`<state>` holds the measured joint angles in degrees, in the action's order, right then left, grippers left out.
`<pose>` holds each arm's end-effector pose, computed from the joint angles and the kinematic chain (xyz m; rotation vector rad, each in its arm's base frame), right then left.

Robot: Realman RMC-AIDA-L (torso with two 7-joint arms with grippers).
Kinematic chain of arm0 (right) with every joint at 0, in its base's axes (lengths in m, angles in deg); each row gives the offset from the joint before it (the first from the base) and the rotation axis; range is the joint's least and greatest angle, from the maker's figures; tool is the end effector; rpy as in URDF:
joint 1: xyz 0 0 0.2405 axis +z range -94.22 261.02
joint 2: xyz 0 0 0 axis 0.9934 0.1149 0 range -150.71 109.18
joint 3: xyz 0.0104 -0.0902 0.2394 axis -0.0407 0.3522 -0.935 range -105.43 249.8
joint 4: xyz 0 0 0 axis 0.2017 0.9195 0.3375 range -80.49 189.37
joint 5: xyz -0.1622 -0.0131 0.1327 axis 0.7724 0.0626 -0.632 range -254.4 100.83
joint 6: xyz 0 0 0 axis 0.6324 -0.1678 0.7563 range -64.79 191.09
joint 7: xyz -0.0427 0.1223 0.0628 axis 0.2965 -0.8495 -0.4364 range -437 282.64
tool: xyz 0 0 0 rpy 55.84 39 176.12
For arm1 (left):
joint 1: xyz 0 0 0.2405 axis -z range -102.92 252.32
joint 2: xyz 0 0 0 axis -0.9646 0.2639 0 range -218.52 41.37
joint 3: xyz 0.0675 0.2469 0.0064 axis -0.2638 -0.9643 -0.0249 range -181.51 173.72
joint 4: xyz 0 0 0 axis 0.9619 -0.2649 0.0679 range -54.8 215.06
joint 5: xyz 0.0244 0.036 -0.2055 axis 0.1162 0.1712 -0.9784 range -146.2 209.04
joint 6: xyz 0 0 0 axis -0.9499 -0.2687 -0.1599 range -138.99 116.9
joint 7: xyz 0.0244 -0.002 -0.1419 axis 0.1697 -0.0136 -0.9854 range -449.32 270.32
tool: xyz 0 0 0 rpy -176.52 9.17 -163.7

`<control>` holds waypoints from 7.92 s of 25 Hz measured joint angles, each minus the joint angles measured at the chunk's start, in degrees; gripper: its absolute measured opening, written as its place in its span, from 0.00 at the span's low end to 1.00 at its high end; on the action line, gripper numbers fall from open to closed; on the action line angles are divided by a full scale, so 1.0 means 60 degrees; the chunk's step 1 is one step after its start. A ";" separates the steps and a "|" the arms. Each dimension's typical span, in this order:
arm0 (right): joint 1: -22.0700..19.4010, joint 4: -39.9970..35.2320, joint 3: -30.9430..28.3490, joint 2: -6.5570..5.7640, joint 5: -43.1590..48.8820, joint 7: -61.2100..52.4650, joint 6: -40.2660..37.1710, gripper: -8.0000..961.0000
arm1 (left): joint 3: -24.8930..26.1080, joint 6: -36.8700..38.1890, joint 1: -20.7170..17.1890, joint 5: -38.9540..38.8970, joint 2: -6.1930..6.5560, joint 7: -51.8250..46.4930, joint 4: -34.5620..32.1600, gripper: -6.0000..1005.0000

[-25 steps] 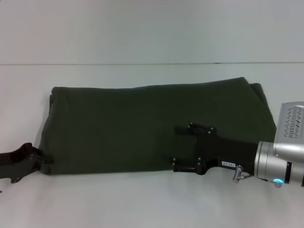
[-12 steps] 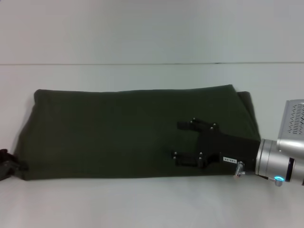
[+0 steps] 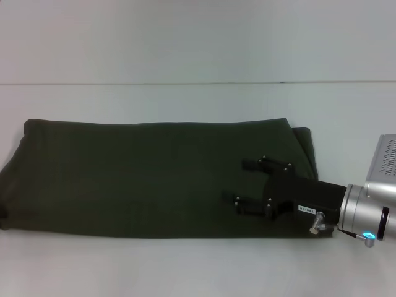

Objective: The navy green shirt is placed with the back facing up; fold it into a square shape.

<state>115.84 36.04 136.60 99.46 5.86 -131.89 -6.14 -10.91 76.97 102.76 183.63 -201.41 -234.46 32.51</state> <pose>0.2515 0.3337 -0.0776 -2.6116 0.4506 0.7271 -0.3891 0.2930 0.1076 -1.5704 -2.1229 -0.4782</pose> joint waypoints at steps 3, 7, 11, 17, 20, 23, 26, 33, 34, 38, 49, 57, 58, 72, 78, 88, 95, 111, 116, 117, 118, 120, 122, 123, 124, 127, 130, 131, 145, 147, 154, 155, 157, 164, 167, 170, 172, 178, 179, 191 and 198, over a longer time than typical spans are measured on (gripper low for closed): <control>-0.0001 0.0033 -0.0019 0.0000 -0.0004 -0.0001 0.0059 0.95 | -0.0055 0.0034 0.0051 0.0001 0.0007 0.0000 0.0021 0.02; -0.0034 0.0113 -0.0359 0.0011 -0.0006 0.0012 0.0174 0.95 | -0.0034 0.0232 0.0080 -0.0157 0.0011 0.0024 0.0041 0.02; -0.0222 0.0121 -0.0829 -0.0020 -0.0007 0.0012 0.0192 0.95 | -0.0018 0.0483 0.0132 -0.0222 0.0013 0.0037 0.0053 0.02; -0.0487 0.0096 -0.1263 -0.0052 -0.0006 0.0054 0.0175 0.95 | -0.0002 0.0823 0.0224 -0.0767 0.0013 -0.0123 0.0226 0.01; -0.0619 0.0081 -0.1385 -0.0058 -0.0005 0.0065 0.0166 0.95 | -0.0039 0.0921 0.0304 -0.1383 -0.0001 -0.0453 0.0414 0.02; -0.0742 0.0096 -0.1589 -0.0059 -0.0004 0.0076 0.0193 0.95 | -0.0143 0.1103 0.0528 -0.1969 -0.0054 -0.0544 0.0640 0.02; -0.0867 0.0100 -0.1855 -0.0060 -0.0004 0.0087 0.0208 0.95 | -0.0299 0.1211 0.0875 -0.2499 -0.0096 -0.0542 0.1009 0.02; -0.1291 0.0042 -0.2514 -0.0060 -0.0004 0.0093 0.0132 0.95 | -0.0881 0.0737 0.2028 -0.3769 -0.0540 -0.0075 0.2270 0.02; -0.1366 0.0036 -0.2621 -0.0066 -0.0005 0.0094 0.0123 0.95 | -0.0955 0.0551 0.2199 -0.3891 -0.0652 0.0057 0.2382 0.02; -0.1563 0.0030 -0.2917 -0.0074 0.0005 0.0096 0.0094 0.95 | -0.1228 -0.0344 0.3022 -0.4533 -0.1261 0.0864 0.3023 0.02; -0.1692 0.0028 -0.2944 -0.0102 0.0045 0.0096 0.0188 0.95 | -0.1816 -0.2325 0.4973 -0.5517 -0.1943 0.3370 0.6187 0.02; -0.1334 0.0120 -0.2742 -0.0037 0.0106 0.0096 0.0456 0.95 | -0.1635 -0.2834 0.4998 -0.5685 -0.1940 0.4140 0.7008 0.02; -0.1216 0.0138 -0.2655 -0.0015 0.0111 0.0095 0.0565 0.95 | -0.1594 -0.2771 0.4973 -0.5696 -0.1934 0.4142 0.6993 0.02; 0.1001 0.1014 -0.1997 0.0091 -0.0273 0.0104 0.2961 0.95 | -0.1511 -0.2015 0.4939 -0.5914 -0.1935 0.4167 0.6837 0.02; 0.1015 0.0946 -0.2005 0.0045 -0.1866 0.0081 0.3048 0.95 | -0.1511 -0.1923 0.4955 -0.5958 -0.1949 0.4198 0.6833 0.02; 0.1277 0.0898 -0.2054 0.0032 -0.2667 0.0067 0.3205 0.95 | -0.1571 -0.2406 0.5102 -0.6035 -0.1982 0.4687 0.7296 0.02; 0.1221 0.0874 -0.2157 0.0005 -0.2850 0.0107 0.3213 0.95 | -0.1552 -0.3174 0.5304 -0.5997 -0.1980 0.5373 0.8090 0.02; 0.0894 0.0543 -0.2538 -0.0045 -0.2862 0.0161 0.3280 0.95 | -0.0867 -0.4853 0.5543 -0.5965 -0.1980 0.6786 0.9311 0.02; 0.0628 0.0280 -0.2607 -0.0057 -0.2862 0.0194 0.3583 0.95 | -0.0361 -0.5624 0.5567 -0.5945 -0.1980 0.7591 0.9781 0.02; 0.0541 0.0198 -0.2640 -0.0058 -0.2862 0.0195 0.3673 0.95 | -0.0241 -0.5763 0.5567 -0.5945 -0.1980 0.7786 0.9899 0.02; 0.0437 0.0117 -0.2688 -0.0059 -0.2861 0.0196 0.3730 0.95 | -0.0140 -0.5894 0.5567 -0.5945 -0.1980 0.7969 1.0003 0.02; 0.0229 -0.0026 -0.2852 -0.0066 -0.2861 0.0194 0.3748 0.95 | 0.0096 -0.6200 0.5566 -0.5945 -0.1980 0.8364 1.0261 0.02; 0.0027 -0.0174 -0.3059 -0.0073 -0.2861 0.0156 0.3734 0.95 | 0.0282 -0.6458 0.5565 -0.5940 -0.1979 0.8692 1.0518 0.02; -0.0035 -0.0221 -0.3153 -0.0076 -0.2861 0.0135 0.3724 0.95 | 0.0346 -0.6556 0.5565 -0.5936 -0.1980 0.8832 1.0630 0.02; -0.0062 -0.0234 -0.3213 -0.0076 -0.2861 0.0129 0.3719 0.95 | 0.0388 -0.6627 0.5558 -0.5913 -0.1980 0.8958 1.0731 0.02; -0.0073 -0.0235 -0.3278 -0.0076 -0.2855 0.0125 0.3708 0.95 | 0.0399 -0.6839 0.5488 -0.5735 -0.1980 0.9052 1.0941 0.02; -0.0005 -0.0184 -0.3244 -0.0061 -0.2840 0.0122 0.3696 0.95 | 0.0432 -0.7132 0.5454 -0.5456 -0.1980 0.9018 1.1066 0.02; 0.0013 -0.0178 -0.3237 -0.0051 -0.2837 0.0121 0.3690 0.95 | 0.0460 -0.7199 0.5435 -0.5357 -0.1980 0.9000 1.1093 0.02; 0.0061 -0.0082 -0.3241 -0.0014 -0.2830 0.0090 0.3556 0.95 | 0.0724 -0.7032 0.5194 -0.5300 -0.1979 0.9014 1.1142 0.02; 0.0052 -0.0083 -0.3283 -0.0022 -0.2836 0.0085 0.3550 0.95 | 0.0786 -0.6875 0.5092 -0.5300 -0.1979 0.9197 1.1131 0.05; 0.0029 -0.0130 -0.3422 -0.0029 -0.2856 -0.0020 0.3548 0.95 | 0.1068 -0.6234 0.4720 -0.5300 -0.1979 1.0084 1.1158 0.25; 0.0028 -0.0131 -0.3424 -0.0029 -0.2857 -0.0021 0.3547 0.95 | 0.1089 -0.6083 0.4675 -0.5300 -0.1979 1.0115 1.1132 0.27; 0.0028 -0.0127 -0.3426 -0.0030 -0.2861 -0.0022 0.3548 0.95 | 0.1100 -0.5729 0.4617 -0.5289 -0.1977 1.0183 1.1084 0.32; -0.0013 -0.0161 -0.3537 -0.0048 -0.2862 -0.0333 0.3549 0.95 | 0.1119 -0.4328 0.4540 -0.4502 -0.1976 1.0014 1.0752 0.60; -0.0116 -0.0219 -0.3589 -0.0062 -0.2862 -0.0504 0.3551 0.95 | 0.1072 -0.4618 0.4526 -0.4330 -0.1966 0.9547 1.0533 0.76; -0.0124 -0.0212 -0.3589 -0.0056 -0.2862 -0.0502 0.3549 0.95 | 0.1352 -0.5300 0.4440 -0.4330 -0.1980 0.9447 1.0468 0.89; -0.0126 -0.0189 -0.3588 -0.0053 -0.2862 -0.0474 0.3548 0.95 | 0.1778 -0.5576 0.4383 -0.4322 -0.1980 0.9650 1.0519 0.93; -0.0152 -0.0217 -0.3515 -0.0050 -0.2841 -0.0556 0.3505 0.95 | 0.2174 -0.5252 0.4498 -0.4102 -0.1980 1.0249 1.0662 0.93; -0.0187 -0.0231 -0.3503 -0.0065 -0.2787 -0.0673 0.3455 0.95 | 0.2169 -0.4861 0.4449 -0.3953 -0.1971 1.0306 1.0511 0.93; -0.0423 -0.2871 -0.3390 -0.0833 0.2957 -0.7154 0.0826 0.95 | 0.1096 0.2978 0.1915 -0.2572 -0.1512 1.0608 0.4974 0.93; 0.0763 -0.4686 -0.3512 -0.1288 0.7822 -1.2796 -0.1110 0.95 | -0.0420 0.4503 0.0473 -0.2613 -0.1545 1.1504 0.2454 0.93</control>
<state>120.42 7.92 115.53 91.74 52.79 -208.67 -12.80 -13.43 103.98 105.60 167.96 -210.68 -165.44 47.23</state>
